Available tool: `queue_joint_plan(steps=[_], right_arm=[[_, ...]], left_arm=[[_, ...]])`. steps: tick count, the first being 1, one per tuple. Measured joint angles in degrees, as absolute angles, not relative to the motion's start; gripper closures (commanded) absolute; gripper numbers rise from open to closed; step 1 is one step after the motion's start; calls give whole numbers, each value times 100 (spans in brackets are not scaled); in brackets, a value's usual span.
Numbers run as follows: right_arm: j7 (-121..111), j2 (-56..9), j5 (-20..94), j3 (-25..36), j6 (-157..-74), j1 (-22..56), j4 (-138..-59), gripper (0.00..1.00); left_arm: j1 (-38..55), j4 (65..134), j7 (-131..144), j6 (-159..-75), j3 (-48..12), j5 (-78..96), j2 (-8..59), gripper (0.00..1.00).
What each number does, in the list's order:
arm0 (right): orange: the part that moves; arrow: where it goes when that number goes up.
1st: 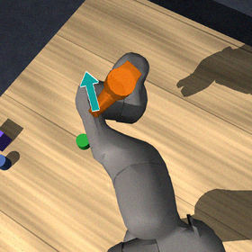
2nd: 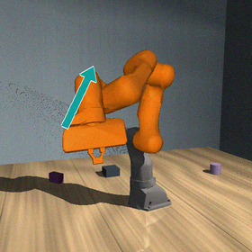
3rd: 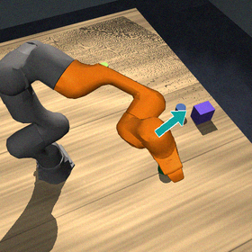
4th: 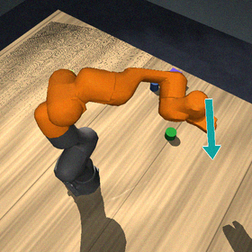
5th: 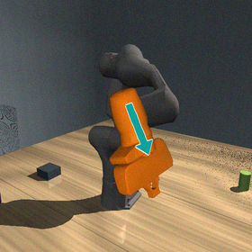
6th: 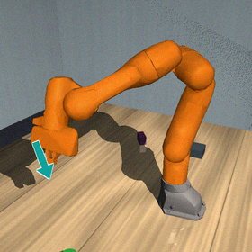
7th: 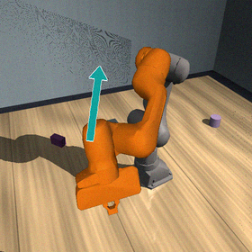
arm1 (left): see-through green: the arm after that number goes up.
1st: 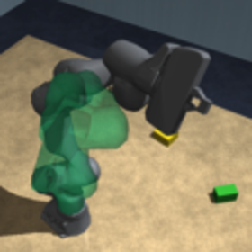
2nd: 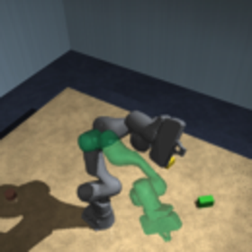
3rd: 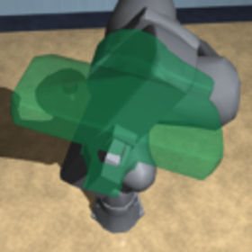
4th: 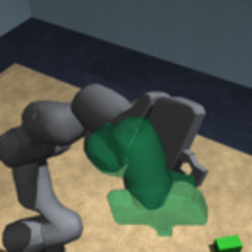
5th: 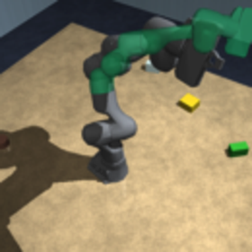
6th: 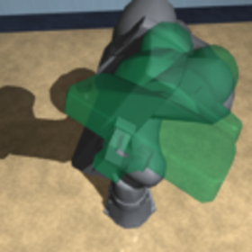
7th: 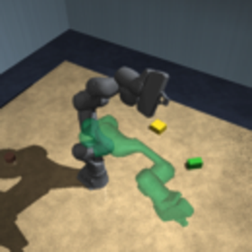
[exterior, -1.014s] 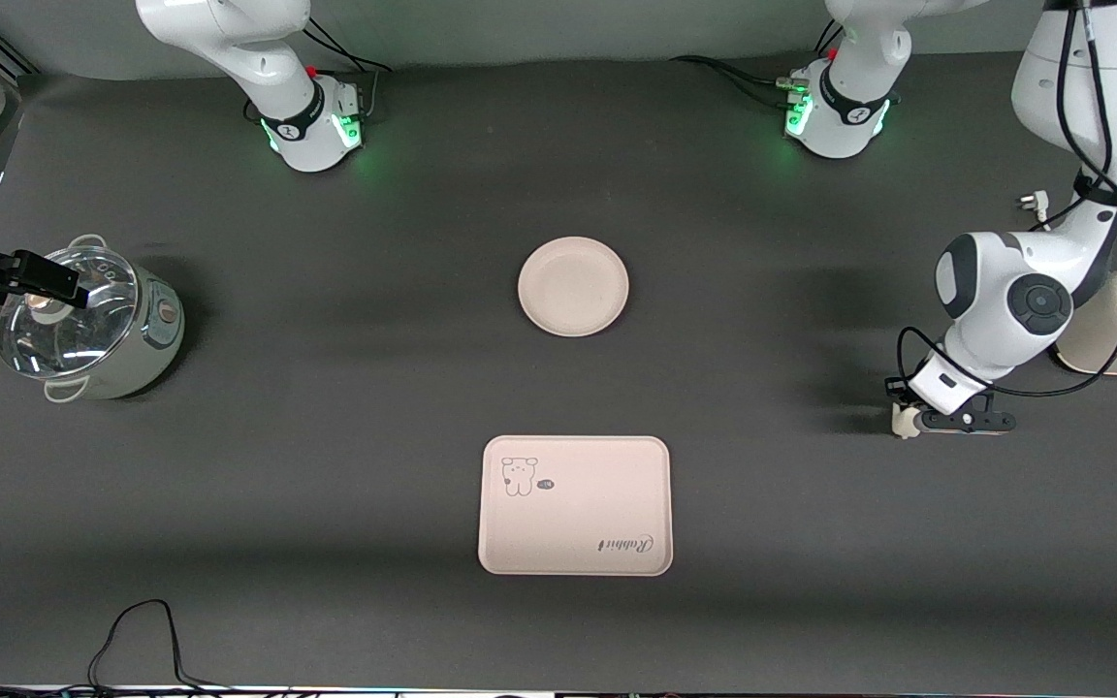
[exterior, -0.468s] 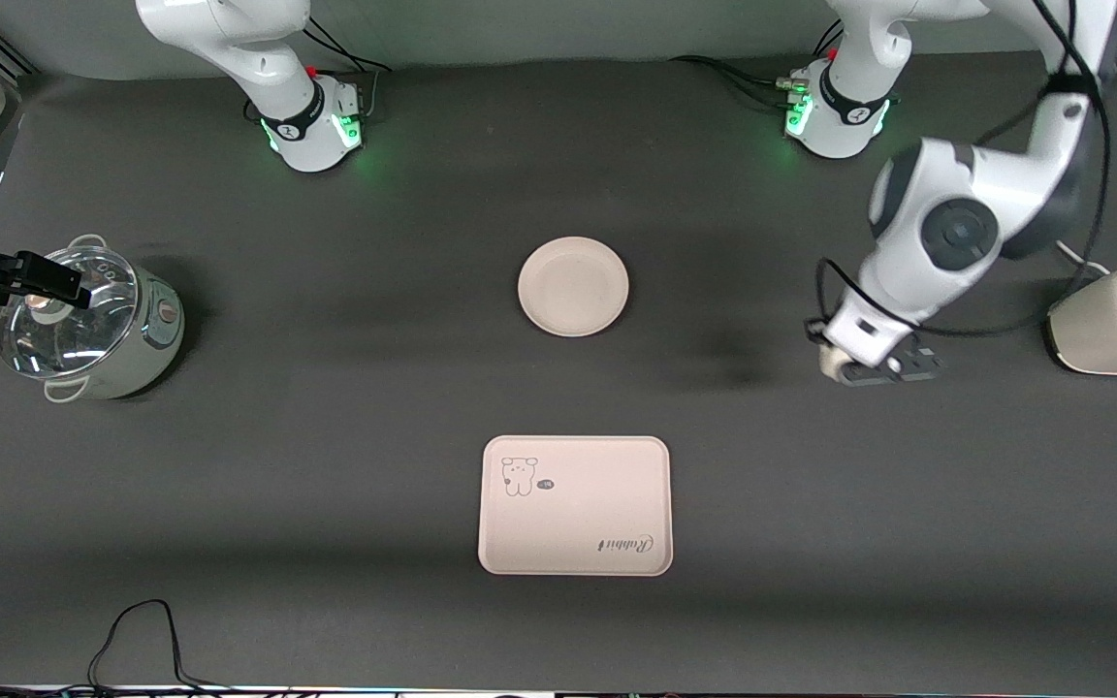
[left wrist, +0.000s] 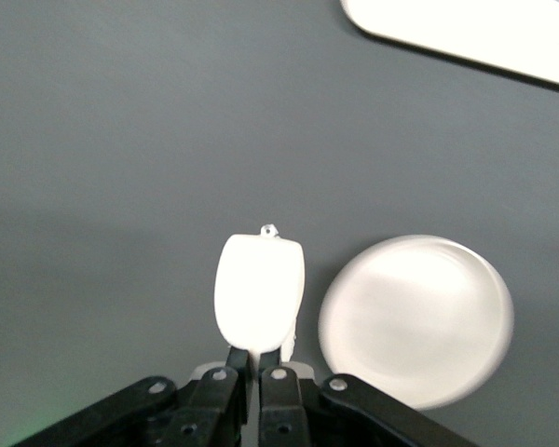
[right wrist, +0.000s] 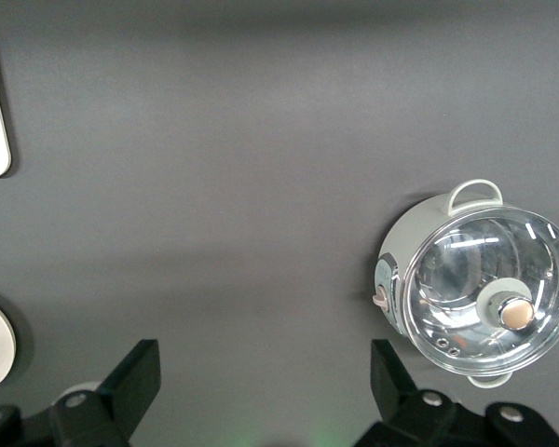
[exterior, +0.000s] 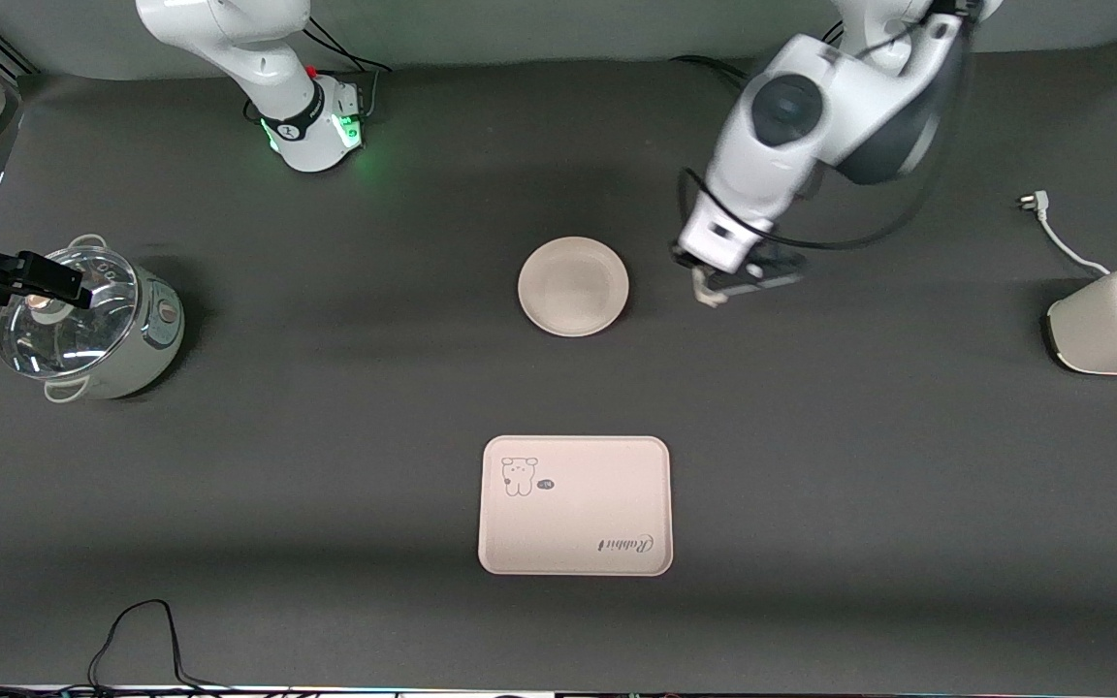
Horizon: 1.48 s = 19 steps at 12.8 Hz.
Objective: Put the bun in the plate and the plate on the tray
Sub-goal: 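Carry the bun with the left gripper over the white plate, then lower the bun onto the plate and open the left gripper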
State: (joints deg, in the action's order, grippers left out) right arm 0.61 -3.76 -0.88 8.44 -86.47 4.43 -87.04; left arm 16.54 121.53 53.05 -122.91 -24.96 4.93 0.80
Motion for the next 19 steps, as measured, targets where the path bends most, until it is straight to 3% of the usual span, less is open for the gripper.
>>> queue_joint_plan(steps=[3, 8, 12, 17, 18, 19], right_arm=[[61, -376, -88, 844, -8647, 444, -8704, 0], [61, -377, -88, 844, -8647, 444, -8705, 0], [61, -379, -88, 844, -8647, 444, -8707, 0], [61, -385, -88, 844, -8647, 444, -8709, 0], [61, -385, -88, 844, -8647, 444, -8709, 0], [61, -385, -88, 844, -8647, 444, -8709, 0]], left_arm=[[1898, 12173, 6226, -13122, -3114, 510, 391, 100], [2401, 12196, 6915, -14189, -3132, -242, 1633, 100], [2529, 12096, 7575, -14479, -3129, -1147, 2425, 100], [2630, 11716, 7769, -14460, -3074, -1450, 2911, 98], [2692, 11659, 7815, -14460, -3013, -1532, 3008, 92], [2734, 11626, 7878, -14460, -2969, -1621, 3088, 63]])
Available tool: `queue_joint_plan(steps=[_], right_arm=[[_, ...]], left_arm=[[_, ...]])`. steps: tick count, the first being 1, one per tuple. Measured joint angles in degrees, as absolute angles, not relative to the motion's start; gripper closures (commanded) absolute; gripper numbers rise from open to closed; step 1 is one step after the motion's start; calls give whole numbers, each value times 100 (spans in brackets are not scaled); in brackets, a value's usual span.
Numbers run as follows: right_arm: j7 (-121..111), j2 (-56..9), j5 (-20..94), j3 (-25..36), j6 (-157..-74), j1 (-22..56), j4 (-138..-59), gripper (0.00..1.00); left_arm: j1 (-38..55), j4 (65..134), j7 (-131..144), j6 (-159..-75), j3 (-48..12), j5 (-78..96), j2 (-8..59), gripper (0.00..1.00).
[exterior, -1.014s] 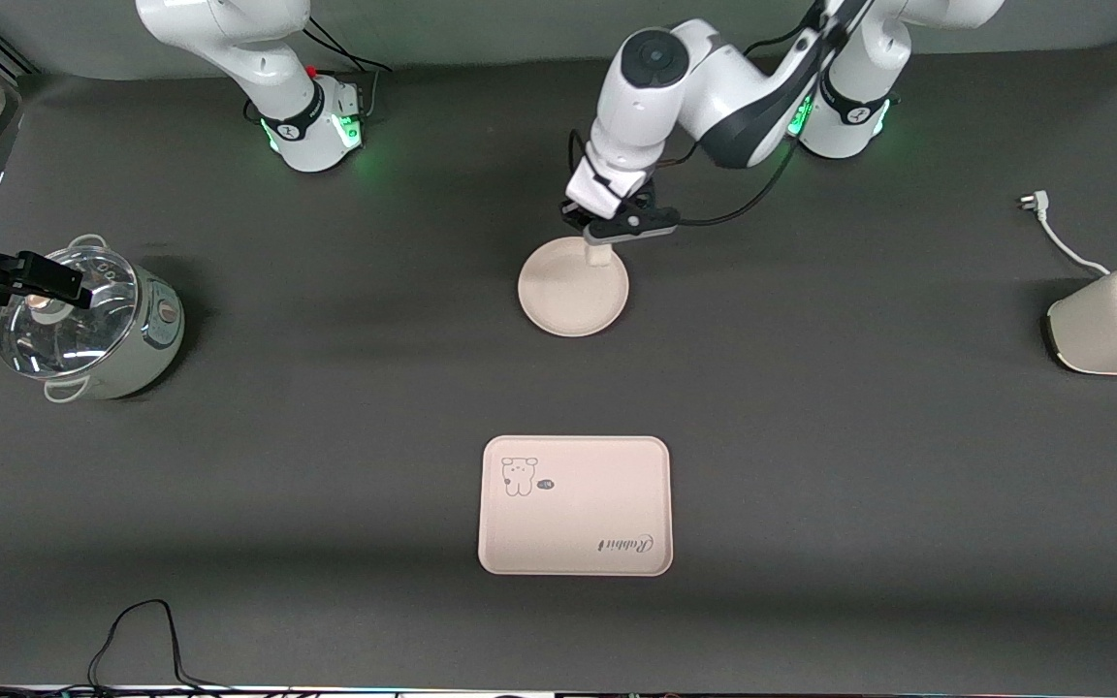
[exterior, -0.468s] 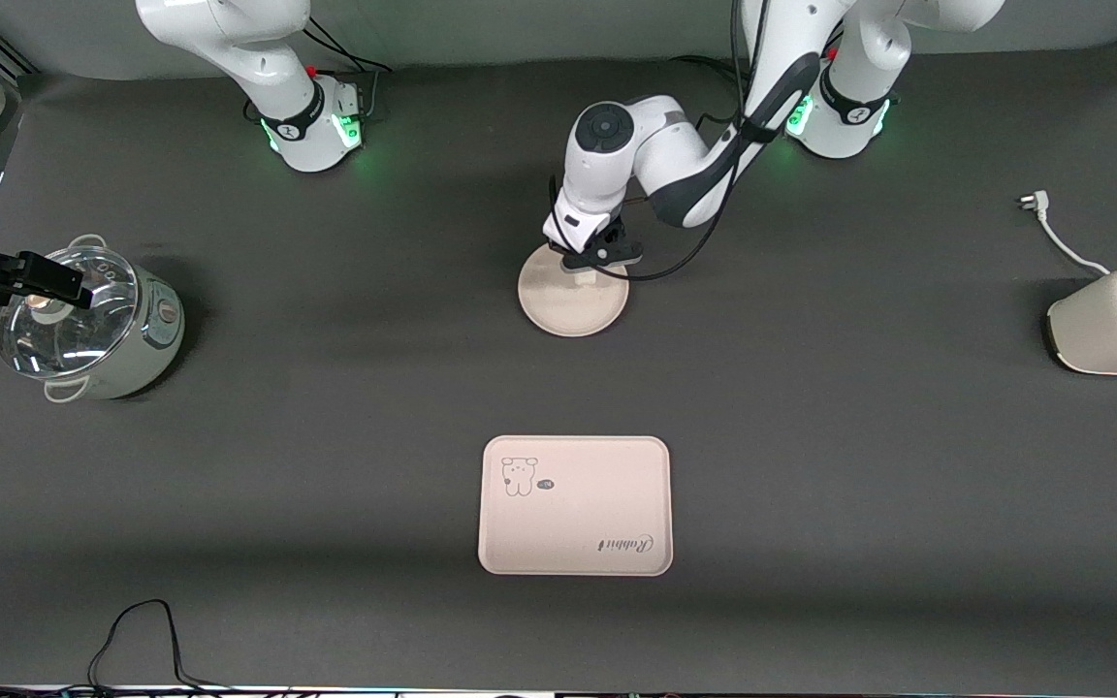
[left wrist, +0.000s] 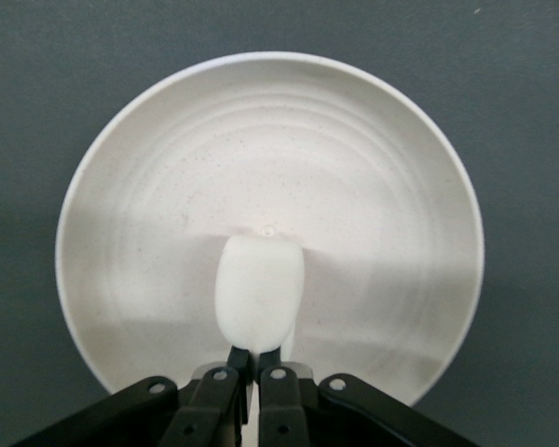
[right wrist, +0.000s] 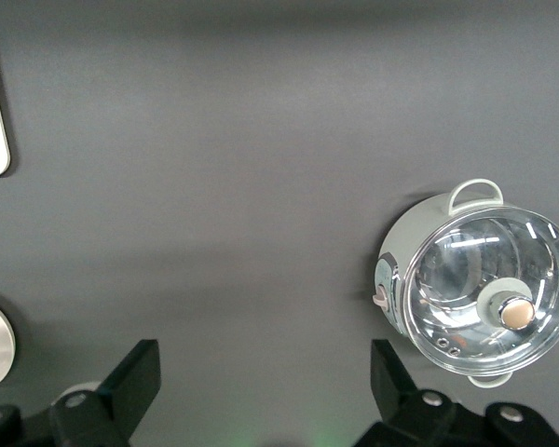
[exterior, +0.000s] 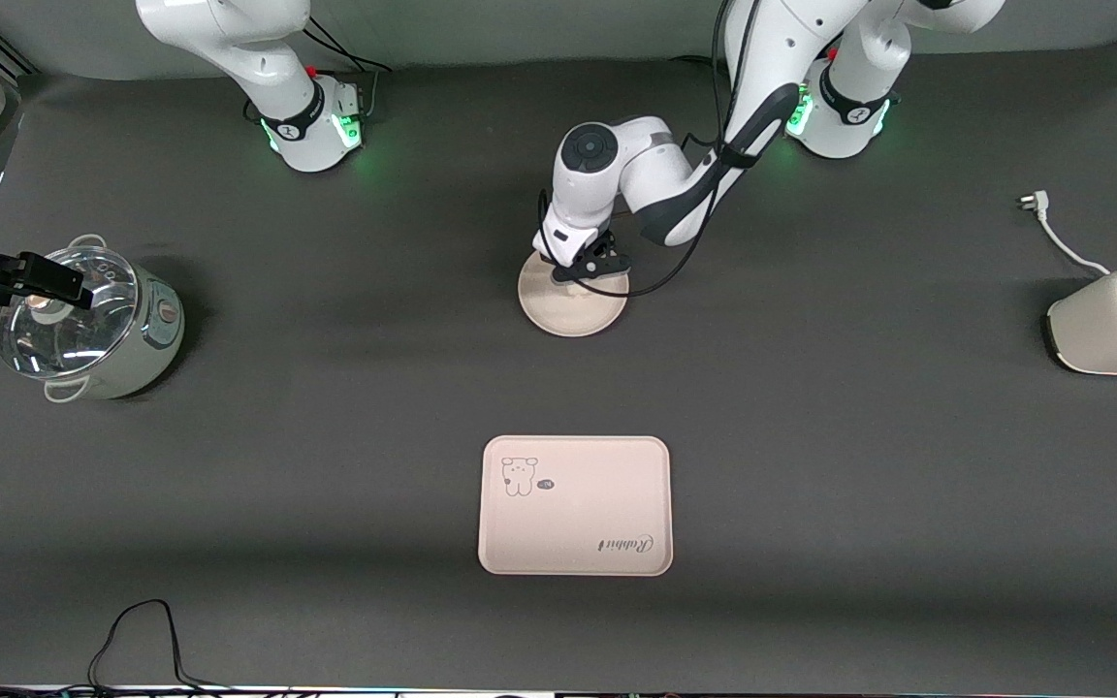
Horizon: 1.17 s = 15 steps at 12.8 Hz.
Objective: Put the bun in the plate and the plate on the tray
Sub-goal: 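Lower the bun onto the plate and open the left gripper, then withdraw the left gripper while the right gripper moves toward the plate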
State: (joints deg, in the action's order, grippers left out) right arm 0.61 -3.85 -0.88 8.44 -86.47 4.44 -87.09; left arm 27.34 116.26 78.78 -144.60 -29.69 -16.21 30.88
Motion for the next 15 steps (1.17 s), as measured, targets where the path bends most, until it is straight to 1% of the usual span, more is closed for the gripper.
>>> queue_joint_plan(steps=[1, 2, 6, 11, 15], right_arm=[[61, -385, -88, 844, -8647, 444, -8709, 0], [61, -385, -88, 844, -8647, 444, -8709, 0], [61, -386, -88, 844, -8647, 444, -8709, 0], [61, -387, -88, 844, -8647, 444, -8711, 0], [60, -387, -88, 844, -8647, 444, -8712, 0]], left_arm=[[2749, 11609, 7920, -14461, -2949, -1677, 3133, 6], [2750, 11585, 7940, -14461, -2941, -1708, 3160, 0], [2769, 11510, 7972, -14270, -2933, -1737, 3167, 0], [2769, 10945, 8003, -13444, -2917, -1738, 3165, 0], [2603, 10717, 7981, -13046, -2878, -1739, 3097, 0]])
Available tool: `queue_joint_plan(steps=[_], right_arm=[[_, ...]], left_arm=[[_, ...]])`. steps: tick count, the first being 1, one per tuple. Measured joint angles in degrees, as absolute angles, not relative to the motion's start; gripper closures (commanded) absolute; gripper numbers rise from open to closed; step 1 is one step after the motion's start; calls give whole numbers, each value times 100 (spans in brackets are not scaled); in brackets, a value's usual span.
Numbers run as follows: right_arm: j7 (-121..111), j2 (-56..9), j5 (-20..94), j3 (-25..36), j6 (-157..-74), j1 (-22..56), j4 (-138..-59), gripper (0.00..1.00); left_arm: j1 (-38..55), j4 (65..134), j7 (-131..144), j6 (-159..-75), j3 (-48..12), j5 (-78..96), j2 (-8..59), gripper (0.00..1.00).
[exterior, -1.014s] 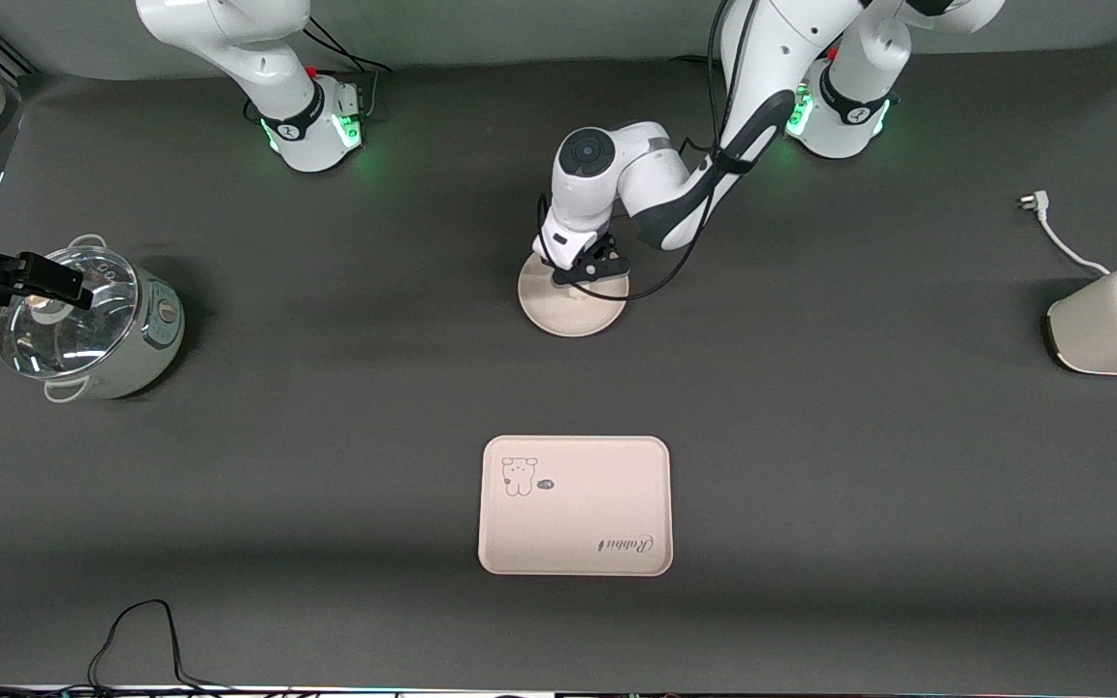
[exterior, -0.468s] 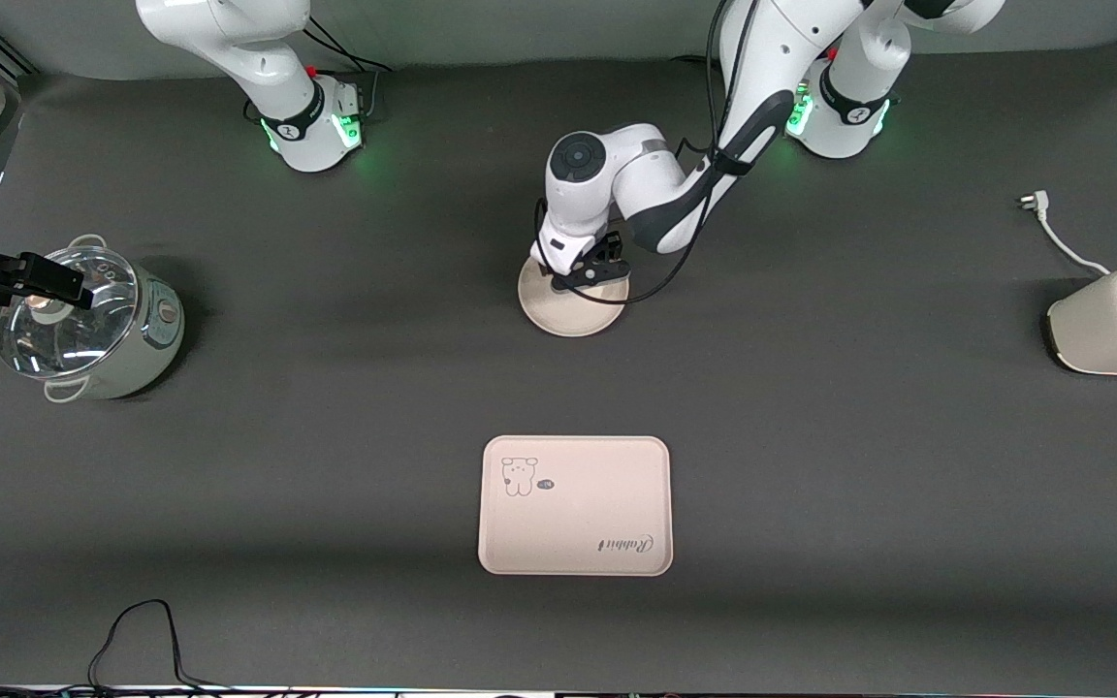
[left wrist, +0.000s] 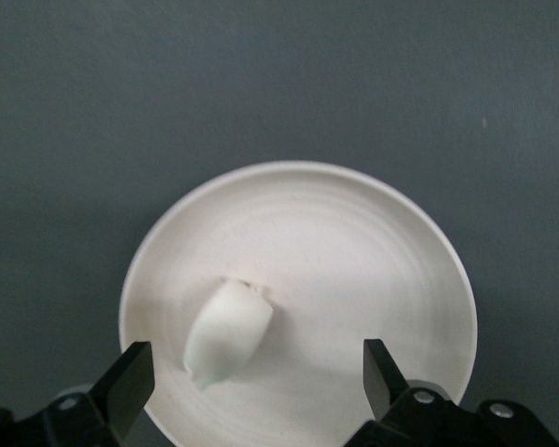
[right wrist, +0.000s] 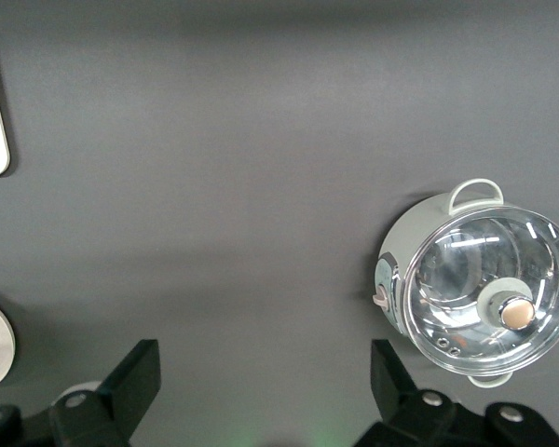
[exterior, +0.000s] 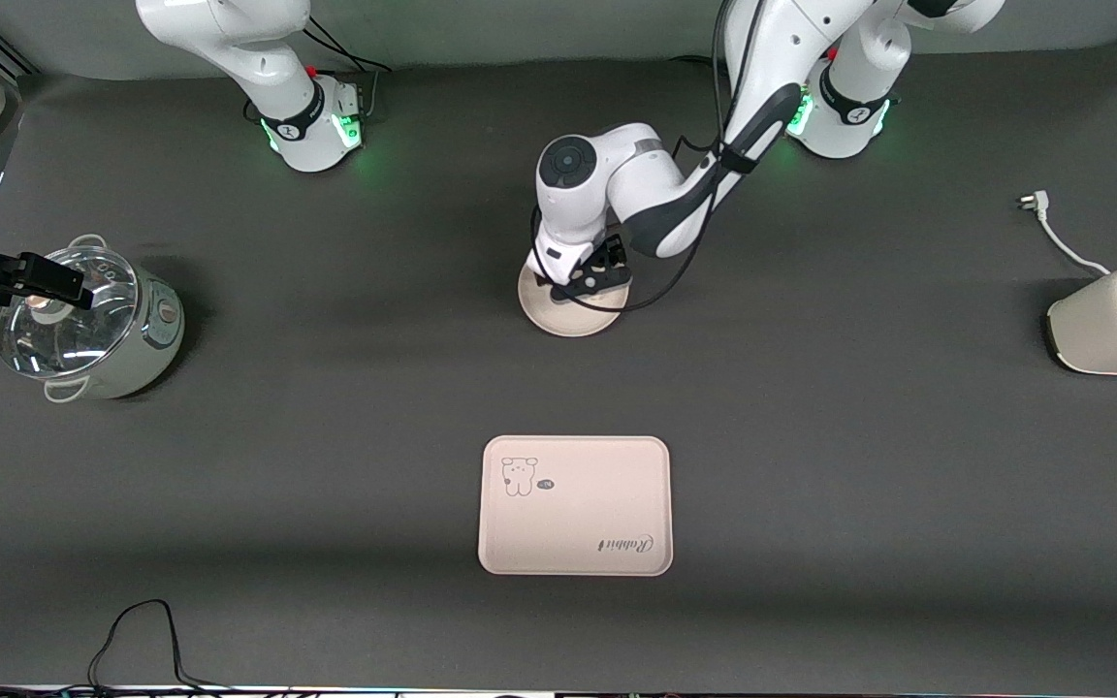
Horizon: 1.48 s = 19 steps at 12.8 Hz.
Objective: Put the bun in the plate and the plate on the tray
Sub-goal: 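Withdraw the left gripper while the right gripper moves toward the plate, then lower the right gripper to the plate rim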
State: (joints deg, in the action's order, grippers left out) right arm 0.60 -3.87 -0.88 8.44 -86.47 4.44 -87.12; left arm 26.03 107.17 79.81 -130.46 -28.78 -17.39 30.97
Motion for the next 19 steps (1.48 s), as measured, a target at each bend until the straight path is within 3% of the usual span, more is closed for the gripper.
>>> queue_joint_plan(steps=[7, 10, 15, 19], right_arm=[[212, -262, 147, 806, -8626, 783, -8891, 0], [1146, -29, 378, 769, -8624, 1778, -9124, 0], [3388, 8, 517, 718, -8879, 4117, -9231, 0], [4184, -74, 518, 717, -9134, 5068, -9341, 0]], left_arm=[[591, 9913, 5741, -11627, -2860, -1417, 2878, 0], [-360, 9467, 4736, -10918, -2862, -1279, 2705, 0], [-1745, 9007, 2901, -10284, -2863, -1210, 2251, 0], [-2058, 8945, 2235, -10017, -2864, -1174, 1911, 0]])
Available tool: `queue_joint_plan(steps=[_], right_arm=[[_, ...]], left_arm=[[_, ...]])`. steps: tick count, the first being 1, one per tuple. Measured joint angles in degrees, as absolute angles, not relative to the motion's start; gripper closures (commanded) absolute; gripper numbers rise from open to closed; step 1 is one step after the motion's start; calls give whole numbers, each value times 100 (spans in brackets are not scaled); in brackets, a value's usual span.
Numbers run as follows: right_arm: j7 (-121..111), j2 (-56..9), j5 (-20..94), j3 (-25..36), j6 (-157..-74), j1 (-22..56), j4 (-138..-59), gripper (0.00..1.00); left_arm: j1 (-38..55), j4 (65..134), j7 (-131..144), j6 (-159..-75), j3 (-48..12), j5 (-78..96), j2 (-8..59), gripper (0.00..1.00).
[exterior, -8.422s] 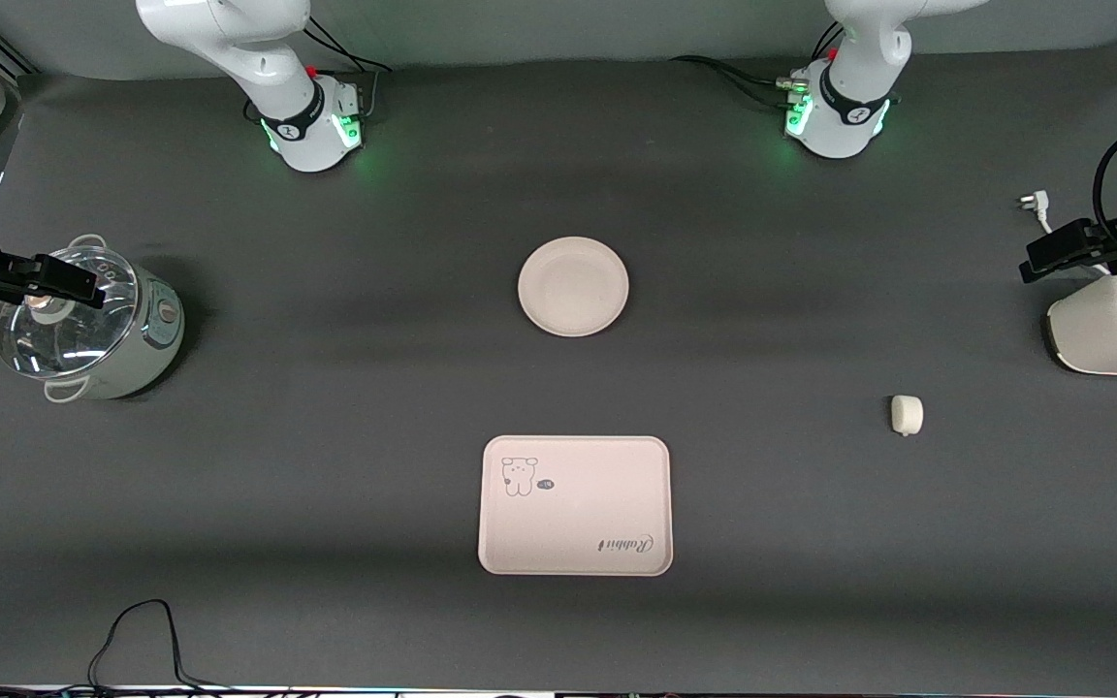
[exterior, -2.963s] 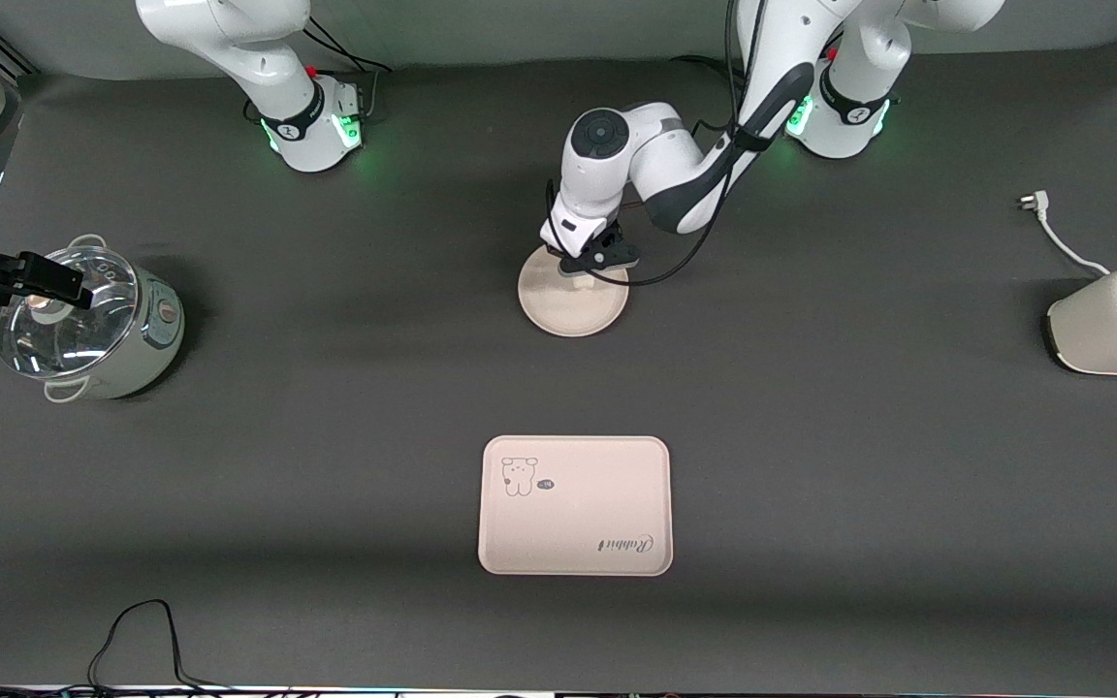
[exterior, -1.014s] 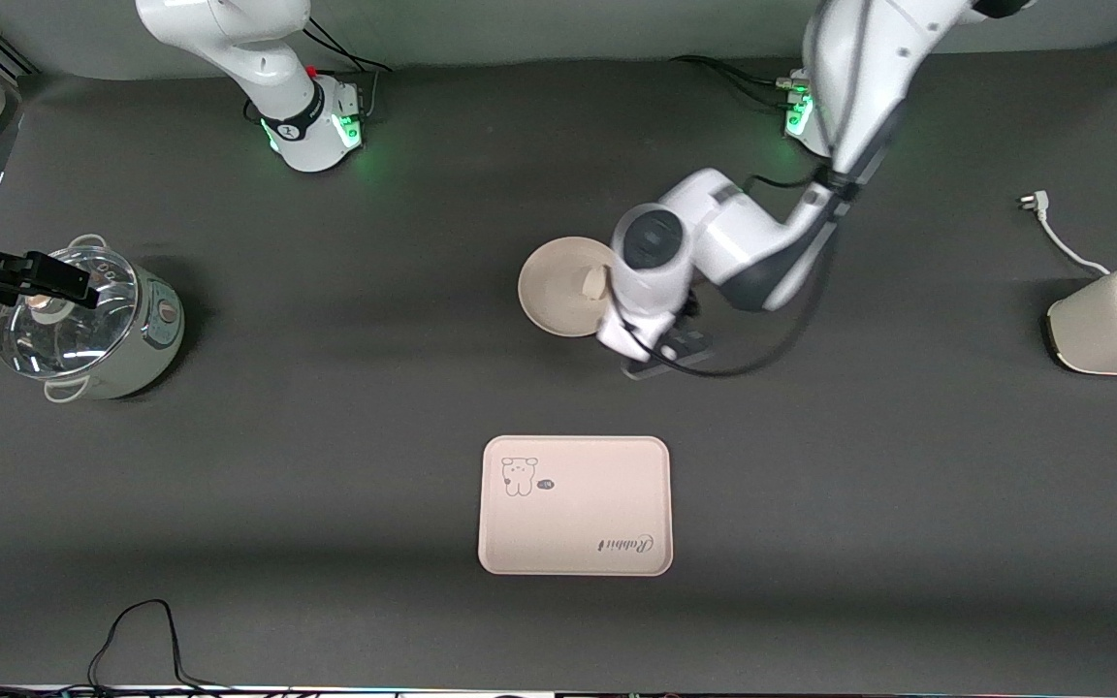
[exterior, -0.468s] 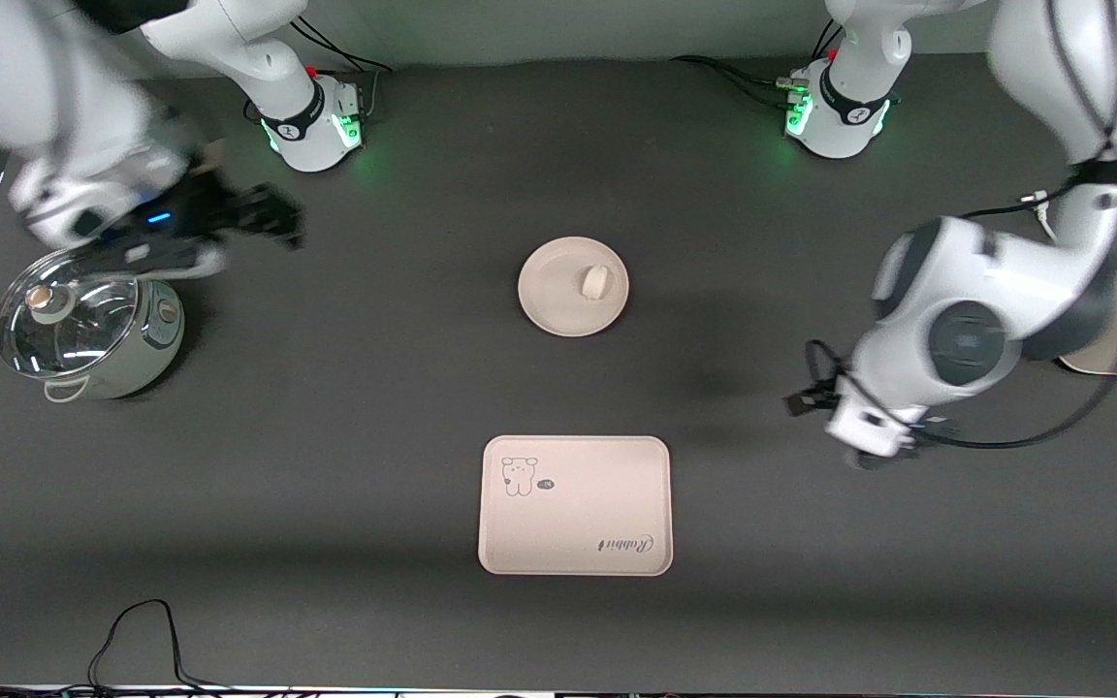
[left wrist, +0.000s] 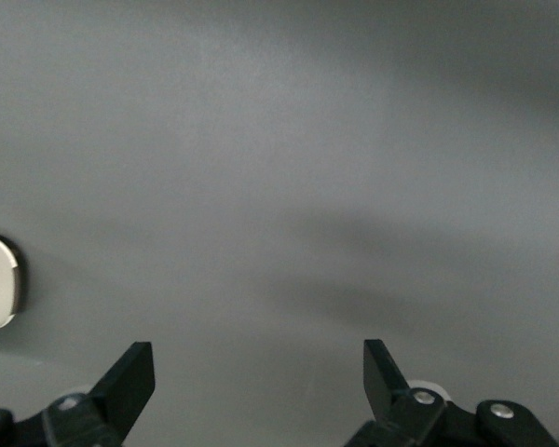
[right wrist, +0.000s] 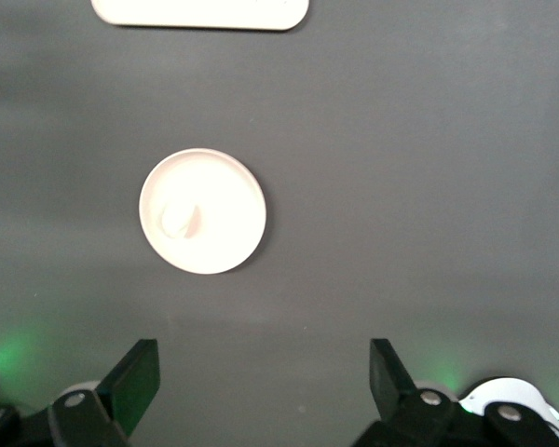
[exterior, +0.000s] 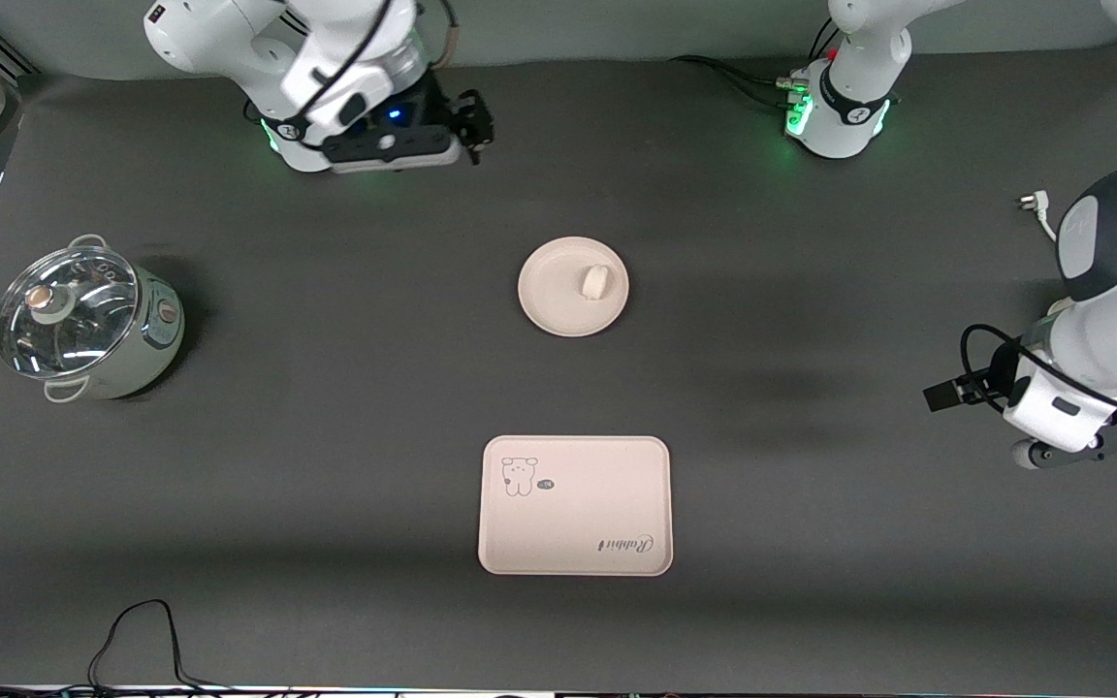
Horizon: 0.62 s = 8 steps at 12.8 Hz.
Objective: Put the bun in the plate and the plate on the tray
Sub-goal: 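Lower the right gripper to the plate rim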
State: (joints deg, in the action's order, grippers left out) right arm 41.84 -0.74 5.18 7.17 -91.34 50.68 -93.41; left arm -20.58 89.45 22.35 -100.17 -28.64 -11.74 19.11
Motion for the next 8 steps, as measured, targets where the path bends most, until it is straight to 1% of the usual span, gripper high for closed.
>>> queue_joint_plan(steps=[3, 4, 5, 6, 7, 8], right_arm=[[4293, -285, 518, 719, -9543, 5269, -9431, 0], [4293, -351, 519, 719, -9782, 5287, -9552, 0], [4293, -387, 520, 719, -10080, 5303, -9765, 0], [4293, -397, 520, 719, -10430, 5315, -10072, 0], [4293, -396, 521, 719, -10783, 5320, -10401, 0], [4293, -393, 526, 721, -11222, 5320, -10767, 0]], left_arm=[[-2264, 8944, 1684, -9680, -2813, -1157, 1707, 0], [-2264, 8943, 1363, -9556, -2595, -1026, 1603, 0], [-2098, 8943, 1056, -9476, -2181, -772, 1465, 0], [-1736, 8946, 748, -9391, -1566, -504, 1287, 0], [-1420, 8948, 545, -9271, -1099, -336, 1107, 0], [-1231, 8952, 476, -9148, -873, -259, 920, 0]])
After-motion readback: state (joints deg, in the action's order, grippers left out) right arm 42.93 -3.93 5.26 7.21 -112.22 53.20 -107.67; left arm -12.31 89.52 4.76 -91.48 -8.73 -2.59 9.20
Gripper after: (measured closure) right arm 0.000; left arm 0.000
